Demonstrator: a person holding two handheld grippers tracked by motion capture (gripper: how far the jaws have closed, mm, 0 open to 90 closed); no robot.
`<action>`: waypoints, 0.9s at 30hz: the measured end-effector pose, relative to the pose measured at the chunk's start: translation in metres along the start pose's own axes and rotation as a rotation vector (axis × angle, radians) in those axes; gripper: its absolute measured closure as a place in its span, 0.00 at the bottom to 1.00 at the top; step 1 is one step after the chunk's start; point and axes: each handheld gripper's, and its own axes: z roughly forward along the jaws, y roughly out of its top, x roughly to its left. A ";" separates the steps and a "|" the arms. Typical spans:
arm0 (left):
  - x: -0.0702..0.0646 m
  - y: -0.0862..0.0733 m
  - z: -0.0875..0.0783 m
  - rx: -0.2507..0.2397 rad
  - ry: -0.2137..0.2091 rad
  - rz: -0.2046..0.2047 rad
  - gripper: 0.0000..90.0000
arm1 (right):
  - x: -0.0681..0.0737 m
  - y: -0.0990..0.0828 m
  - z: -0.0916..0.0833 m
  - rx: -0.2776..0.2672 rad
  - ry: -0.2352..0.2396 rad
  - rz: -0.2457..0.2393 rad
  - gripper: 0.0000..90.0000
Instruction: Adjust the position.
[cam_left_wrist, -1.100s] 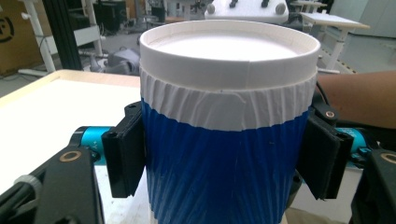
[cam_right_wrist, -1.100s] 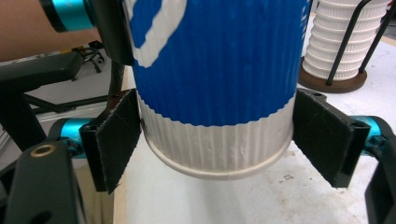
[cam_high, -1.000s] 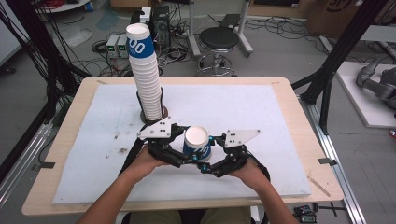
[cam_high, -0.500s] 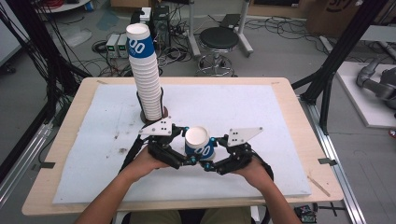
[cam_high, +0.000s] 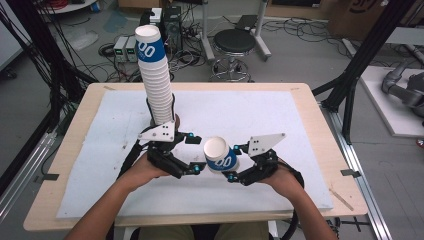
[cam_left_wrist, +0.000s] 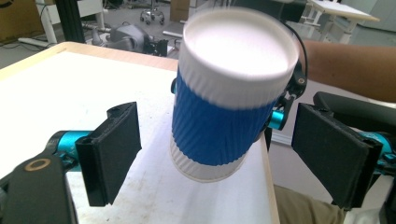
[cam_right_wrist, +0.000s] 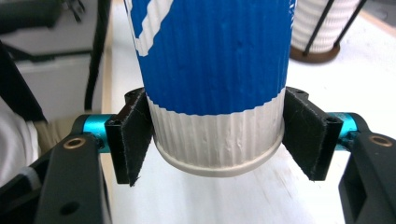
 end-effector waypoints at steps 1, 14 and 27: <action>0.000 0.001 -0.001 0.003 -0.004 -0.001 0.17 | 0.000 0.000 0.000 0.023 -0.004 -0.011 0.34; -0.003 0.013 0.008 0.107 -0.019 0.025 0.17 | 0.000 0.013 0.005 0.208 0.015 -0.085 0.34; -0.002 0.013 0.023 0.204 -0.014 0.024 0.18 | -0.002 0.036 0.012 0.387 0.024 -0.158 0.33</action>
